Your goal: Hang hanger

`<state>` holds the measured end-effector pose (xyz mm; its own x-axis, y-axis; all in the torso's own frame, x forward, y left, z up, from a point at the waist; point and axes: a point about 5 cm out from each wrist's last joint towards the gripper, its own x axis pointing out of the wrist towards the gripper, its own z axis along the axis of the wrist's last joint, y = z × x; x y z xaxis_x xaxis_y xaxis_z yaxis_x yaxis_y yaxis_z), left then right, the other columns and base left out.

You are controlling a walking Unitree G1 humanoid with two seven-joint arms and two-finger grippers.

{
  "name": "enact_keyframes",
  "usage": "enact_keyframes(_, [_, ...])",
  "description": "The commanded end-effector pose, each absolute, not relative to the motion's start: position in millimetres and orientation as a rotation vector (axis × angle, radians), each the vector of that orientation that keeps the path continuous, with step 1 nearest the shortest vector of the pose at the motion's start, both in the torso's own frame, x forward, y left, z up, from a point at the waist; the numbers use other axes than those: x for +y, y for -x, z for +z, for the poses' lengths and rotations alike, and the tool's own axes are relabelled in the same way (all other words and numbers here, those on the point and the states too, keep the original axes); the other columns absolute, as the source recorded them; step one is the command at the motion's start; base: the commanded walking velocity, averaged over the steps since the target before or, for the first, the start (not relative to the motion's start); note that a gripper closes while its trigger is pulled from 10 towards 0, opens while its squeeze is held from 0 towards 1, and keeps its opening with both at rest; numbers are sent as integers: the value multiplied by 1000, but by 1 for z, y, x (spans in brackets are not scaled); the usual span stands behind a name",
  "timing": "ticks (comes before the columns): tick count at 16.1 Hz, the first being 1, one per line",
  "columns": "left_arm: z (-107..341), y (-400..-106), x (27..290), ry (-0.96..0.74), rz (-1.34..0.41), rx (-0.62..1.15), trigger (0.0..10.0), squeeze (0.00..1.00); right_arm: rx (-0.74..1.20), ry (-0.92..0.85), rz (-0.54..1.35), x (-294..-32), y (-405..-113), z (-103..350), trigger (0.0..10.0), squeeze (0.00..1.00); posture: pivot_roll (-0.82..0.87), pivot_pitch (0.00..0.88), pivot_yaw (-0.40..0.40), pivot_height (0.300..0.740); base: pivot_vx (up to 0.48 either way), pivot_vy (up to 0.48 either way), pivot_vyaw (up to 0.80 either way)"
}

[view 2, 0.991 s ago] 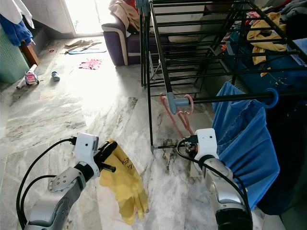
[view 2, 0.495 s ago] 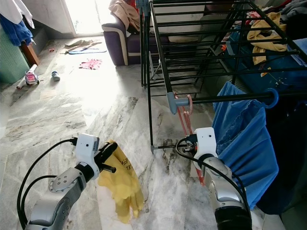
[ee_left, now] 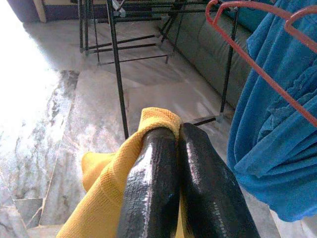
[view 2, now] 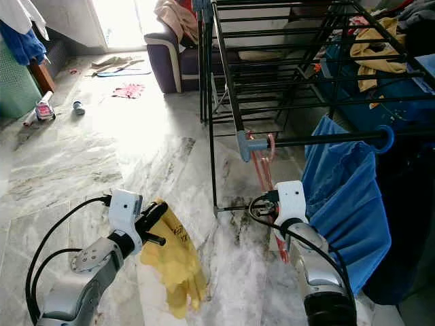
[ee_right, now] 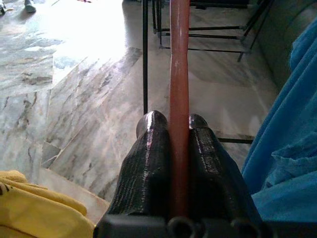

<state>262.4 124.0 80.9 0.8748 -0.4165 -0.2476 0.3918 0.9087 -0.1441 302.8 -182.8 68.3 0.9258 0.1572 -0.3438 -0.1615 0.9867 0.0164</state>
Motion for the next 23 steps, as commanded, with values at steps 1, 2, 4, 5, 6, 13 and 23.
enact_keyframes(1, [87, -266, 123, 75, -431, 255, 10000, 0, 334, 12, 182, -184, -303, 72, 3294, 0, 1, 37, 13, 740, 0, 0, 0])
enact_keyframes(2, [86, -266, 123, 75, -432, 256, 10000, 0, 333, 9, 182, -184, -302, 71, 7608, 0, -1, 37, 14, 740, 0, 0, 0])
enact_keyframes(4, [86, -266, 123, 74, -435, 259, 10000, 0, 319, -11, 181, -186, -299, 73, 10000, 1000, -1, 40, 18, 740, 0, 0, 0])
enact_keyframes(5, [86, -266, 123, 75, -434, 260, 10000, 0, 319, -11, 177, -187, -299, 72, 10000, 1000, -2, 42, 18, 740, 0, 0, 0])
enact_keyframes(6, [86, -266, 123, 75, -433, 261, 10000, 0, 321, -11, 173, -188, -298, 71, 10000, 1000, -1, 43, 19, 740, 0, 0, 0])
enact_keyframes(13, [87, -268, 124, 69, -434, 261, 10000, 0, 315, 0, 162, -193, -301, 74, 10000, 0, 0, 45, 24, 740, 0, 0, 0])
enact_keyframes(23, [86, -268, 122, 70, -435, 263, 10000, 0, 311, 6, 193, -190, -308, 74, 0, 0, 3, 42, 21, 740, 0, 0, 0])
